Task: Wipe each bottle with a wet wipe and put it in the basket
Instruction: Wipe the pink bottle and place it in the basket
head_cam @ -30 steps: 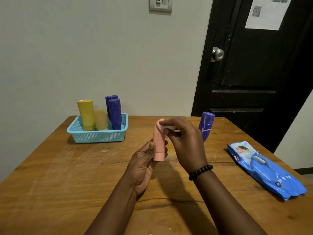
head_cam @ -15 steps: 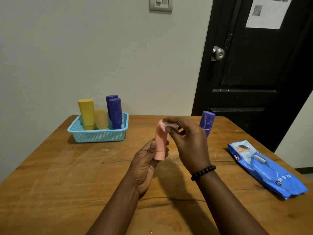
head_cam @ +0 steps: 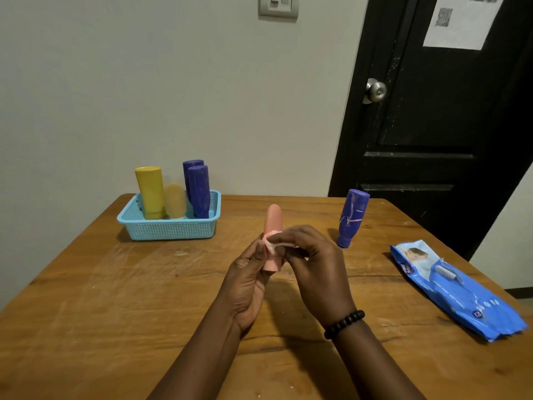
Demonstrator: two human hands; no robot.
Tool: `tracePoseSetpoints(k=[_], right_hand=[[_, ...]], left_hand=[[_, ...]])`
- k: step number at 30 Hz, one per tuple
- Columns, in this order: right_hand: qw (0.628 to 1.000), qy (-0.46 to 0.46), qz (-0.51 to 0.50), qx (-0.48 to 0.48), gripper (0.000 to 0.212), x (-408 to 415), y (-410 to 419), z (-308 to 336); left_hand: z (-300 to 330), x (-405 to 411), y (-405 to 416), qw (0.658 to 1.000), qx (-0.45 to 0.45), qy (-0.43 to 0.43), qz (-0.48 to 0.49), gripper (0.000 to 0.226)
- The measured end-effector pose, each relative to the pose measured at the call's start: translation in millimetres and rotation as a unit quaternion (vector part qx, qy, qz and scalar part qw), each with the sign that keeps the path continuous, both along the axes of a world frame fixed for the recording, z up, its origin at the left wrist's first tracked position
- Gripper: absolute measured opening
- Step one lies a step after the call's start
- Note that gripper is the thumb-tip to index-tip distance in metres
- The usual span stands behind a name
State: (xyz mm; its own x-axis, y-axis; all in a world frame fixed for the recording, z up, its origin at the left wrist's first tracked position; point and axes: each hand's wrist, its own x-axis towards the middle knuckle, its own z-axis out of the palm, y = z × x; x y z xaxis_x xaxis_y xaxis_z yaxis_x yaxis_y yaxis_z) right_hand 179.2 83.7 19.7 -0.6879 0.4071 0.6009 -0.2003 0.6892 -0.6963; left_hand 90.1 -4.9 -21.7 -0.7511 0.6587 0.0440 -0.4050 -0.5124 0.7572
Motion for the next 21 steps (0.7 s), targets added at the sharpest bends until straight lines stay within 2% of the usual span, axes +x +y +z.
tracePoseSetpoints(k=[5,8,11,13,17,21], right_hand=[[0.993,-0.083,0.056,-0.069,0.024,9.8,8.4,-1.1],[0.985,-0.069,0.032,-0.152,0.021,17.5,18.6,2.3],[0.984,-0.035,0.004,-0.173,0.022,16.5,23.9,10.1],[0.991,-0.016,-0.005,-0.131,0.022,11.7,23.6,16.6],[0.999,-0.012,-0.037,0.021,0.031,-5.0,20.7,29.0],[0.990,-0.029,-0.081,0.115,0.032,-21.8,19.2,35.5]], left_hand=[[2.7,-5.4,-2.4,0.999,0.013,-0.041,0.005,0.054],[7.5,-9.0,-4.5,0.999,0.027,-0.034,-0.008,0.045],[9.4,-8.0,-3.1,0.999,0.023,-0.025,-0.011,0.052],[9.9,-6.7,-2.8,1.000,0.017,-0.015,-0.015,0.050],[10.1,-3.8,-2.5,0.999,-0.019,0.030,-0.012,0.047],[9.0,-2.1,-1.2,1.000,-0.024,0.003,-0.012,0.044]])
